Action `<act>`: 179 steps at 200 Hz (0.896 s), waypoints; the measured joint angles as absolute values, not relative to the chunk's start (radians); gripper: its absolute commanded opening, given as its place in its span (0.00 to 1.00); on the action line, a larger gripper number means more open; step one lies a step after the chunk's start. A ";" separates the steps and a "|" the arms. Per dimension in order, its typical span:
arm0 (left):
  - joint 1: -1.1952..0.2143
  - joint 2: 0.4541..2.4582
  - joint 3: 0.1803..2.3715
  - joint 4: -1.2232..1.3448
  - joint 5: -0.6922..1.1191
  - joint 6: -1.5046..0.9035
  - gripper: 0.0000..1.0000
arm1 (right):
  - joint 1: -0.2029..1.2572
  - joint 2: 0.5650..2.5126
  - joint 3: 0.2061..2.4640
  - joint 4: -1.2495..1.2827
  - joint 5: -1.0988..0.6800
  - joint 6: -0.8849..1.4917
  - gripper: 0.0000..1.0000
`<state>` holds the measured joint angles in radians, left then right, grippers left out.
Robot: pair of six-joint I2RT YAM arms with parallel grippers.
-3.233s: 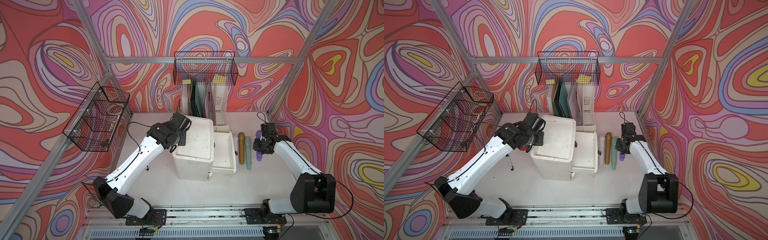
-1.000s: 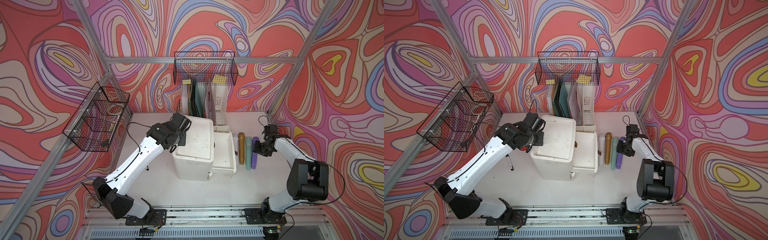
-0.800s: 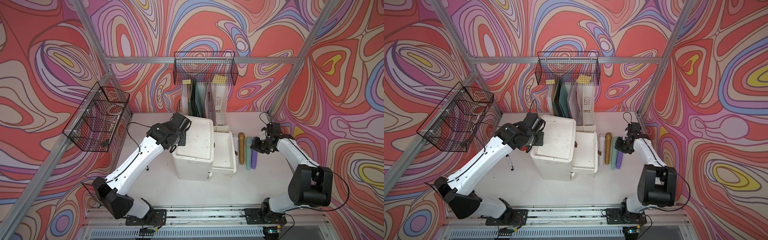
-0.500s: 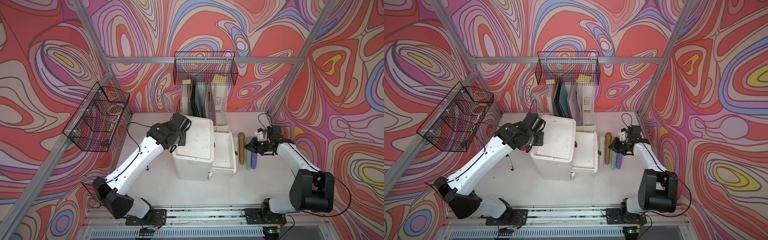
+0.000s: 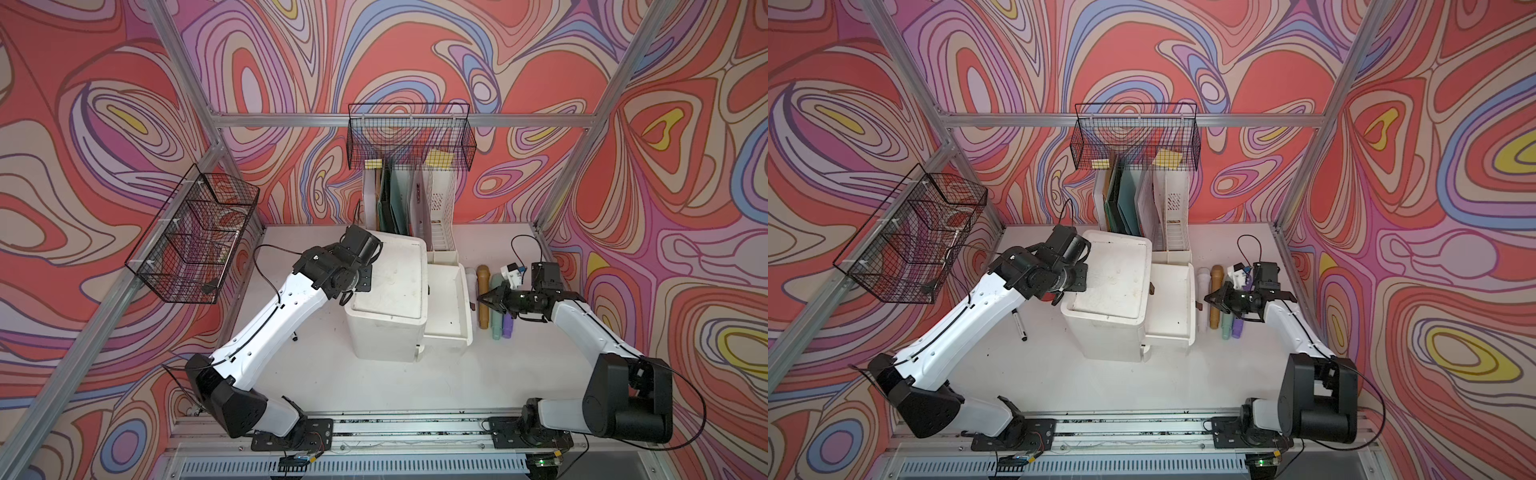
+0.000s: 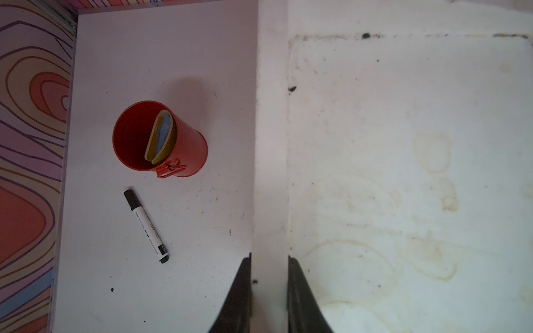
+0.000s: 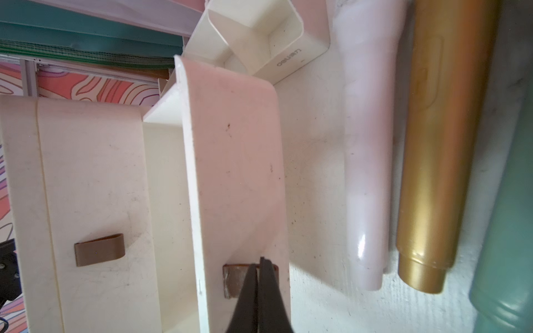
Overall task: Take the microphone out of the drawer
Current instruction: Close the drawer in the storage box.
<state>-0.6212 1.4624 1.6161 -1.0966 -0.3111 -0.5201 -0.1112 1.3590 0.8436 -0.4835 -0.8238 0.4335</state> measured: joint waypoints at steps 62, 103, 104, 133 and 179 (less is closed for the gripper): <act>-0.621 1.462 1.616 -1.100 -0.315 -0.521 0.00 | -0.023 1.359 0.831 -0.410 -0.827 0.482 0.00; -0.618 1.461 1.616 -1.106 -0.320 -0.524 0.00 | 0.055 1.369 0.831 -0.347 -0.804 0.521 0.00; -0.618 1.461 1.616 -1.106 -0.320 -0.524 0.00 | 0.056 1.370 0.831 -0.345 -0.804 0.522 0.00; -0.618 1.461 1.616 -1.107 -0.321 -0.524 0.00 | 0.111 1.381 0.832 -0.310 -0.801 0.552 0.00; -0.617 1.461 1.616 -1.107 -0.321 -0.524 0.00 | 0.183 1.418 0.850 -0.245 -0.785 0.593 0.00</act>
